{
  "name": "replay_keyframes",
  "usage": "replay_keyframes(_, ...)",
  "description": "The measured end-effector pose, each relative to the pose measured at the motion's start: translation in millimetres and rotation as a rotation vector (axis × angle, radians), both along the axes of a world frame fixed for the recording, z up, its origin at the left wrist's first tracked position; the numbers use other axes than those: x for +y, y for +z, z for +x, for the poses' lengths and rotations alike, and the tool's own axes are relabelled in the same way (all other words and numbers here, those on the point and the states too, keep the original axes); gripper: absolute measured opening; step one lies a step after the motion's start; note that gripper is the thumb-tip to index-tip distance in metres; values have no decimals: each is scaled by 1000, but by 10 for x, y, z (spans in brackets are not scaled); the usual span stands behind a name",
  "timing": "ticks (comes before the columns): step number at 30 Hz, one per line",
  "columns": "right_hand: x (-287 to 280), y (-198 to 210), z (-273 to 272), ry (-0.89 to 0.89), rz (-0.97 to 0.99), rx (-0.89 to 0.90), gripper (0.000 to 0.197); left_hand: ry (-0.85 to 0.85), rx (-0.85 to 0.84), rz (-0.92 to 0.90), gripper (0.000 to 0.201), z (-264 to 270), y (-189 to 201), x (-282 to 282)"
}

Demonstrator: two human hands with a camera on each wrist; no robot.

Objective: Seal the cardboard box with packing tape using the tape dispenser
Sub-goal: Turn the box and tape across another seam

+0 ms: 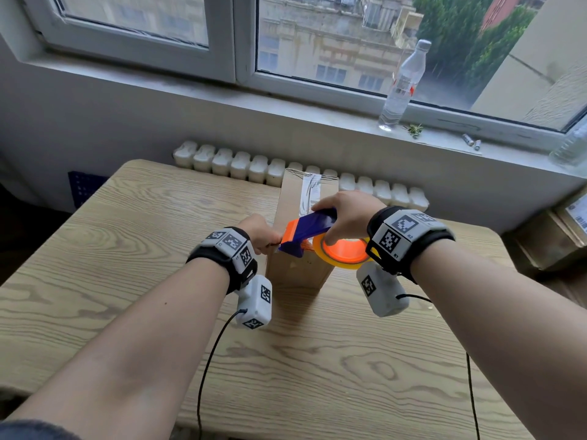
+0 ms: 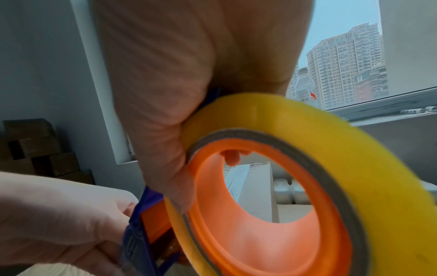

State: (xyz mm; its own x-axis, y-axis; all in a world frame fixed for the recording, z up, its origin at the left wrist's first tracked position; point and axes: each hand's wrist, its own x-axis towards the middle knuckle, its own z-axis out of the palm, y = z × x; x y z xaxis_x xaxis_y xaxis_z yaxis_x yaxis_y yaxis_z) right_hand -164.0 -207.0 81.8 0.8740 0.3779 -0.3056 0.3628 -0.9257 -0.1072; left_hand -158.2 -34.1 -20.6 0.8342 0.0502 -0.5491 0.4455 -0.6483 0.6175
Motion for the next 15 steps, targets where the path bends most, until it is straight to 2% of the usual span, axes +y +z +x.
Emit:
replay_keyframes(3, -27, 39, 5, 11, -11, 7, 55, -2, 15, -6, 33, 25, -13, 4)
replay_keyframes(8, -39, 91, 26, 43, -5, 58, 58, 45, 68, 14, 40, 7, 23, -5)
replay_keyframes(15, -96, 115, 62, 69, 22, 82, 60, 69, 82, 52, 38, -7, 19, -2)
